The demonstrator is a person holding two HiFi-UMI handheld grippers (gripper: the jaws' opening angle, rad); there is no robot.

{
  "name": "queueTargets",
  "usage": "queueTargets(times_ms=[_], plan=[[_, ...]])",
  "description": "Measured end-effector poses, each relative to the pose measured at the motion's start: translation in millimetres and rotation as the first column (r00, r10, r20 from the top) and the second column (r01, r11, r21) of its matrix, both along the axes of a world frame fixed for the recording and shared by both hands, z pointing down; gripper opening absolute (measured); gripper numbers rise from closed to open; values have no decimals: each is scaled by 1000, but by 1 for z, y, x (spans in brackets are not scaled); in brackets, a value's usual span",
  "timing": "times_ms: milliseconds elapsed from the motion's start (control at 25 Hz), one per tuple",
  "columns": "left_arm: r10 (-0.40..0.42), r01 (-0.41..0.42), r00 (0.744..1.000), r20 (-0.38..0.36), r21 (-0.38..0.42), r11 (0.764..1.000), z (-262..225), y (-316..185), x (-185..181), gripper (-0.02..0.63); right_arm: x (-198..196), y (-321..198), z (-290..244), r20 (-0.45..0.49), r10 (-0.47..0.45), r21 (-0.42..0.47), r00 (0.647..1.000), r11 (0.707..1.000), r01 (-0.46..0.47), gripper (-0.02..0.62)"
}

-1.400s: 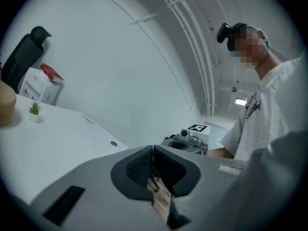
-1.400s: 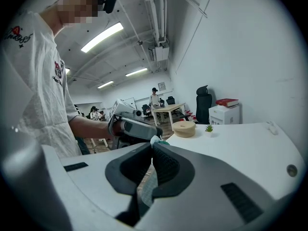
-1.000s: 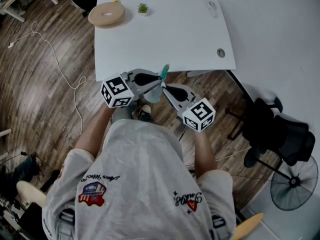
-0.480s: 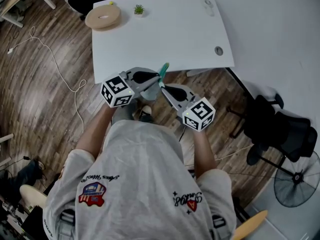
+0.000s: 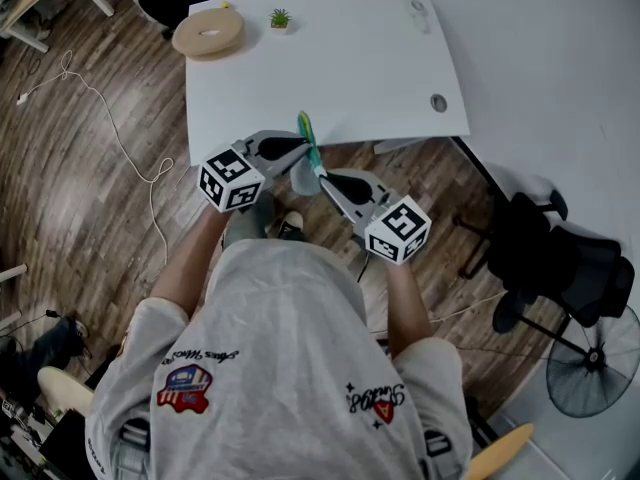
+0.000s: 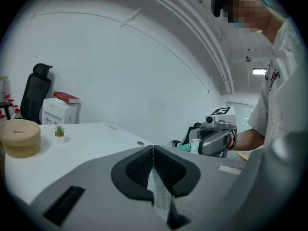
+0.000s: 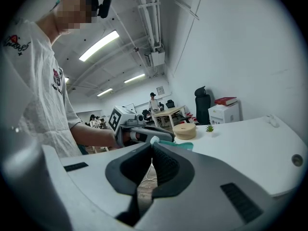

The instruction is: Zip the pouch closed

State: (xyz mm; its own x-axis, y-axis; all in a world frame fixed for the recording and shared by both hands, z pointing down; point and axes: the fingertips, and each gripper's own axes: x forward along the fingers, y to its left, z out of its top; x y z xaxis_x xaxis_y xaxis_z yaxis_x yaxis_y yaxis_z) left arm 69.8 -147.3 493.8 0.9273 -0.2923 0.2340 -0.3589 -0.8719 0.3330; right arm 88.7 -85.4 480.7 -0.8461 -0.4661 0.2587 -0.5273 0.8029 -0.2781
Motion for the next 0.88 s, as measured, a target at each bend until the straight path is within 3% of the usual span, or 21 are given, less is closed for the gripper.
queueTargets(times_ms=[880], plan=[[-62,62,996,65,-2,998,14,-8,-15,6,1,9,-8,82,-9,-27,997,1000,11,12]])
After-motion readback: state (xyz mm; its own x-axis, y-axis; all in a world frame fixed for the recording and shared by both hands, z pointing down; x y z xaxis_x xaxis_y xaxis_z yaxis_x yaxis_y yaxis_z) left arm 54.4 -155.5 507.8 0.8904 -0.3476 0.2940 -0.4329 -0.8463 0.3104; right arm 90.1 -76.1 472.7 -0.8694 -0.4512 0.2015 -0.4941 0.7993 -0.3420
